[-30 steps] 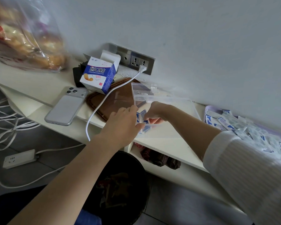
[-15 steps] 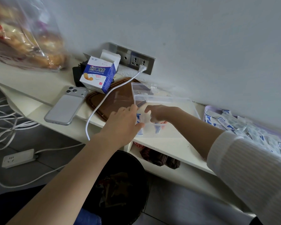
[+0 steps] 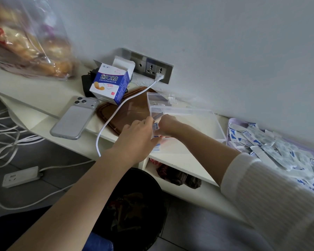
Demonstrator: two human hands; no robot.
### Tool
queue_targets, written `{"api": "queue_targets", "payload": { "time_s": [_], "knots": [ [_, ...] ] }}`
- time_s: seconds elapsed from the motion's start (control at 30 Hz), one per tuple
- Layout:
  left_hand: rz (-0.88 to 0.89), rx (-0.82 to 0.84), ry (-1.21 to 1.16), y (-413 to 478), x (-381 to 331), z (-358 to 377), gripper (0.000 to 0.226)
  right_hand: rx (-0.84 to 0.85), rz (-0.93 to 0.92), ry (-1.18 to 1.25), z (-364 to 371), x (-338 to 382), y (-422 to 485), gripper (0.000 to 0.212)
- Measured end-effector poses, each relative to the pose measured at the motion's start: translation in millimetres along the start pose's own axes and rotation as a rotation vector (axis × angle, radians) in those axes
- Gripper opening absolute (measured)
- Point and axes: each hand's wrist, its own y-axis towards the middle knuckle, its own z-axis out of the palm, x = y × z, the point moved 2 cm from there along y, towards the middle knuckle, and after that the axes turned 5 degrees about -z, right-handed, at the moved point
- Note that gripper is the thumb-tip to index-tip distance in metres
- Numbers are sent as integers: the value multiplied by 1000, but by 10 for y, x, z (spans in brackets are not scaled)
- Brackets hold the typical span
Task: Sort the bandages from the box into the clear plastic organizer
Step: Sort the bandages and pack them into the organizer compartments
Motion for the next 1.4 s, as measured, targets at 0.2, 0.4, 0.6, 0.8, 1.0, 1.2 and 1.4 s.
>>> {"api": "queue_targets", "payload": {
  "time_s": [0.2,0.4,0.6,0.8,1.0,1.2,1.4],
  "knots": [
    [7,-3,-11,11,20,2,46,72,55,114,-51,-5,-4,26],
    [1,14,-27,-3,-3,-19,50,112,93,222,-65,18,-51,21],
    [1,21,-29,4,-13,-11,49,115,87,253,-68,-11,-64,24],
    [6,-3,65,46,-2,12,49,-15,-121,-31,-160,-107,-147,26],
    [4,-110,331,36,-129,32,55,-347,-264,-50,-322,-419,-526,36],
    [290,-344,260,-2,-505,189,31,-676,-364,-68,-376,-1004,-964,32],
    [555,-283,265,-39,-890,598,26,-636,-198,-160,-323,-1843,-1241,33]
  ]
}}
